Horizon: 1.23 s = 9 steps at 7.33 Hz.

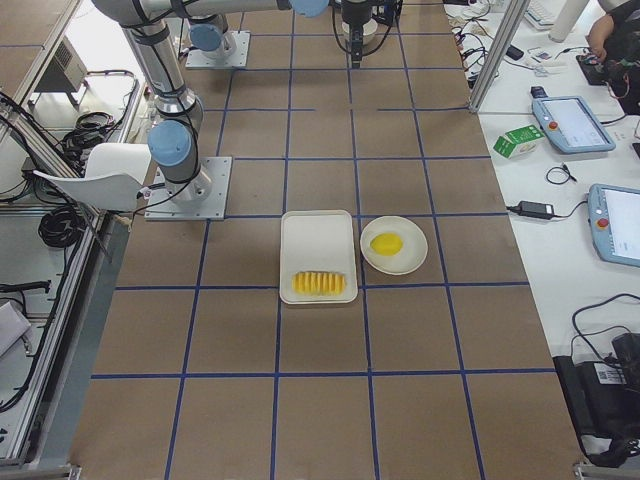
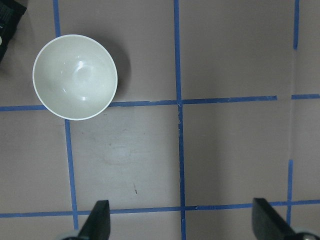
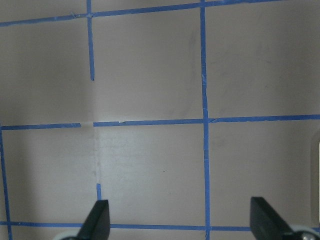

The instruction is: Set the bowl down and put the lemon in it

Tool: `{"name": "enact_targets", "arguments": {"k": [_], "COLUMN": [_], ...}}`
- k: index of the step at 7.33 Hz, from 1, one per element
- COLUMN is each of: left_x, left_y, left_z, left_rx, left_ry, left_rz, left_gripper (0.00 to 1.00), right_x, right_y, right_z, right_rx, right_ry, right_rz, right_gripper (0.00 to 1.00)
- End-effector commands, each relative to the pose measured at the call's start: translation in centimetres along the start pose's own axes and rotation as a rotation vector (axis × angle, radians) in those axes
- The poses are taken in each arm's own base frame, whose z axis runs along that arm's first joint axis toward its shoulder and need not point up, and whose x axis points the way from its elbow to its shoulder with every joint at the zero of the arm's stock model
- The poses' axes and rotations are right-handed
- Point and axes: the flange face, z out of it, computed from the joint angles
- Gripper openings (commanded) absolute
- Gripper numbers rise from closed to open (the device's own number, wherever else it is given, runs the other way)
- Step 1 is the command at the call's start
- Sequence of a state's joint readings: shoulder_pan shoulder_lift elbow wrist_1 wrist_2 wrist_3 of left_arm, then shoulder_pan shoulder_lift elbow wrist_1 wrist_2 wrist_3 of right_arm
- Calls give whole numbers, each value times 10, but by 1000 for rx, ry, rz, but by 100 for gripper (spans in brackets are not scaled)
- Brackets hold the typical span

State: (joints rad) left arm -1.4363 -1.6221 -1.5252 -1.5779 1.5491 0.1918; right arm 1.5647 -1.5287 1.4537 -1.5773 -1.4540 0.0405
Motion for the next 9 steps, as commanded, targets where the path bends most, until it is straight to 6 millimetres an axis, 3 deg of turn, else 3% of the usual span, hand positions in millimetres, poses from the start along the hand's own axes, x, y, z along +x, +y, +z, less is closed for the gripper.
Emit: {"name": "enact_targets", "arguments": {"k": [1,2,3,4,5,8,9], "left_x": [-80,-111,-143,-158,-167,-197,-199], "left_y": [-39,-47,-45,-47,-51,-56,-61], "left_z": [65,103,142,178,199,241,248], "left_rx": [-30,-24,11,44,23,-2,6], "left_ry": [16,15,5,-13,-5,11,7], "left_rz": [-43,9,-8,-12,-17,-18,-20], "left_gripper": [100,100,100,100,100,100,100], "right_x": [78,160,241,298,337,373,388], "right_y": [-22,-30,-37,-48,-64,-102,-118], "right_z": [-1,-3,9,23,37,100,137], "right_rx": [4,-2,-29,-48,-33,-55,-56], "right_ry": [15,32,29,27,70,73,71], "right_rz": [-25,0,64,90,-24,-60,-64], "right_gripper": [100,100,100,100,100,100,100]}}
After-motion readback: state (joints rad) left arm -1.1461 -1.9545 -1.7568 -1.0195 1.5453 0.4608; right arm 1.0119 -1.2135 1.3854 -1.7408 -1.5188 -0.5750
